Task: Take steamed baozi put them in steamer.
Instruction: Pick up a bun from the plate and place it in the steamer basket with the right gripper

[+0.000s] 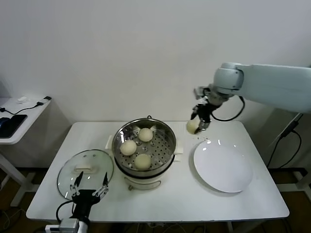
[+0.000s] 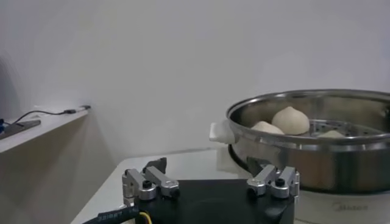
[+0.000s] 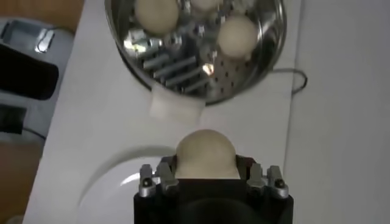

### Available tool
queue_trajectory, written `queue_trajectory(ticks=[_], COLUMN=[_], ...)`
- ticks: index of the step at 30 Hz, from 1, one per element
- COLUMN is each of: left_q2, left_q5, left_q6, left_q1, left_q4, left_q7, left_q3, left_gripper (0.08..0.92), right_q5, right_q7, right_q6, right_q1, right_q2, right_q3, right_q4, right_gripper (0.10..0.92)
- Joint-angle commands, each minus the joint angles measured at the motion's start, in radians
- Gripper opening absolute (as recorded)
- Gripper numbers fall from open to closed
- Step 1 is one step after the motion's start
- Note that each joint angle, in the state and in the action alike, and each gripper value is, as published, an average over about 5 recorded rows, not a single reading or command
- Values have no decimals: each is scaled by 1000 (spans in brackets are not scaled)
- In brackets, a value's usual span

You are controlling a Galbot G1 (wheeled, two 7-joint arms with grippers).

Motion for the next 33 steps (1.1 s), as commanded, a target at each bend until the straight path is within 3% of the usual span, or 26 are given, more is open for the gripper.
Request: queue_trajectory(ticks=[1, 15, 29, 33], left_q2=[2, 12, 16, 17], left_q5=[-14, -29, -32, -34], left_q6=[4, 10, 8, 7], left_q1=[-3, -16, -18, -13], left_q4=[-2, 17, 29, 25], left_q7=[0, 3, 4, 4], left_q3=[-4, -10, -9, -13], left_gripper=[823, 823, 823, 823], right_q5=[180, 66, 23, 44], right_q7=[101, 136, 138, 97], right_q6=[-91, -113, -101, -56], right_q1=[-50, -270, -307, -277], right_q2=[269, 333, 299, 280], right_q3=[11, 45, 65, 88], right_q4=[8, -155, -156, -153], right_gripper=[645, 647, 646, 694])
